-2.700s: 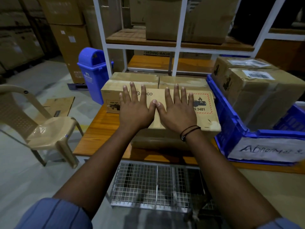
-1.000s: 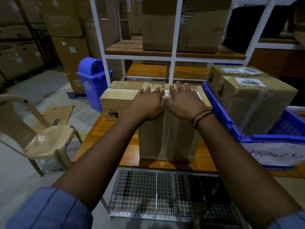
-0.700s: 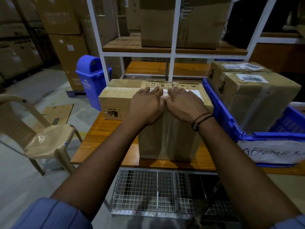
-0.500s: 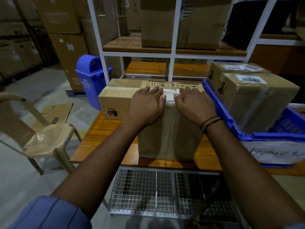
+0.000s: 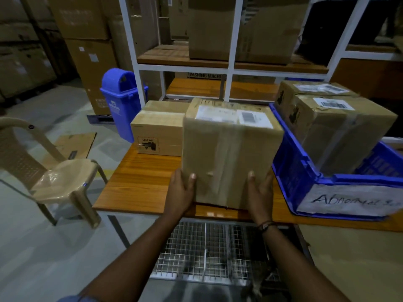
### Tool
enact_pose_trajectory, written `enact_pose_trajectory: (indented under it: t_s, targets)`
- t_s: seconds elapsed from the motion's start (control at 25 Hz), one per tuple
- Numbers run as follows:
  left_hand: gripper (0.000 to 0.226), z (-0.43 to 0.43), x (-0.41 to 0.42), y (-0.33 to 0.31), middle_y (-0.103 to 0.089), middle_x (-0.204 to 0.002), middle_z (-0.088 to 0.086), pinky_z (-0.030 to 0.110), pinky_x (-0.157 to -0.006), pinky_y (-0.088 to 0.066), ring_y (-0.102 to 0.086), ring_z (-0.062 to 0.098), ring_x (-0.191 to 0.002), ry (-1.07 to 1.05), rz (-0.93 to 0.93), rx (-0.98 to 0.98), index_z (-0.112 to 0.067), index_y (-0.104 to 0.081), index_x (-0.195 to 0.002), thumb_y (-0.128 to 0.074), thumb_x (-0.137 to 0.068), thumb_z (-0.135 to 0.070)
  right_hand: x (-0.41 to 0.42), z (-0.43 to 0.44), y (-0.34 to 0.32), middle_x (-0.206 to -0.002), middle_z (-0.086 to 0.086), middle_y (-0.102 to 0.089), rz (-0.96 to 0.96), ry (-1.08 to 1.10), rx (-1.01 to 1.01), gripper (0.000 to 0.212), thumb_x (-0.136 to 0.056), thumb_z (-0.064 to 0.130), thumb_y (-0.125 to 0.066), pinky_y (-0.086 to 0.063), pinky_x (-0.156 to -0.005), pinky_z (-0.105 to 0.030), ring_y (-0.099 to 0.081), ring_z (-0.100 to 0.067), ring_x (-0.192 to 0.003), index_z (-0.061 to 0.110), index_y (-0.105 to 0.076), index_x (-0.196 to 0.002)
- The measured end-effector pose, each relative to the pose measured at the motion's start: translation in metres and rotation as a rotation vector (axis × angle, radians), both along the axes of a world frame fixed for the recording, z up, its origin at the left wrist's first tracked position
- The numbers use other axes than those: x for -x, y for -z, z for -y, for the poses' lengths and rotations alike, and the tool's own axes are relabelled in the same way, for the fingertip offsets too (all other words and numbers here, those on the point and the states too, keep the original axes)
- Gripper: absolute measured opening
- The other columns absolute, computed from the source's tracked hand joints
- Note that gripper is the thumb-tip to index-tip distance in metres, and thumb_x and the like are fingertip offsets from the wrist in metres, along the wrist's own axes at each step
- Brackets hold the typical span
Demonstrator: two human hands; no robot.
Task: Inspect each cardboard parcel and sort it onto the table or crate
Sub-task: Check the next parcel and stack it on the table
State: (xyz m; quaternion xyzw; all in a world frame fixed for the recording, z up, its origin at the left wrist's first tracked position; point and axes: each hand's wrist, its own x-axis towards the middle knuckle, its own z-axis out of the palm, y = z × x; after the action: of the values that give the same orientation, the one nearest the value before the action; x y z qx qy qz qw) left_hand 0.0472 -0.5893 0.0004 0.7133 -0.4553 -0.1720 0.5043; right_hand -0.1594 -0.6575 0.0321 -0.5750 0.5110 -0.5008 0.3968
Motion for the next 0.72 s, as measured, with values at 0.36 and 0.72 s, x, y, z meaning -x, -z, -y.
enact_pose_trajectory:
  t_s: [0.36, 0.72]
  targets:
    - [0.098, -0.007, -0.006, -0.133, -0.047, -0.148, -0.001, 0.041, -0.109, -0.051, -0.048, 0.013, -0.137, 0.047, 0.174, 0.366, -0.031, -0.033, -0.160, -0.077, -0.080, -0.066, 0.032, 0.012, -0.108, -0.146, 0.022, -0.044, 0.003, -0.161, 0.379, 0.076, -0.092, 0.043, -0.069, -0.038, -0.105, -0.008, -0.040, 0.017, -0.133, 0.020, -0.037, -0.157]
    - [0.095, -0.020, 0.012, -0.139, -0.062, -0.134, -0.008, 0.028, -0.095, -0.052, -0.057, 0.012, -0.123, -0.015, 0.001, 0.268, -0.027, -0.050, -0.143, -0.093, -0.063, -0.055, 0.029, 0.002, -0.118, -0.152, 0.003, -0.042, -0.264, -0.129, 0.364, 0.097, -0.068, 0.045, -0.095, -0.048, -0.103, -0.037, -0.042, -0.012, -0.131, 0.033, -0.036, -0.144]
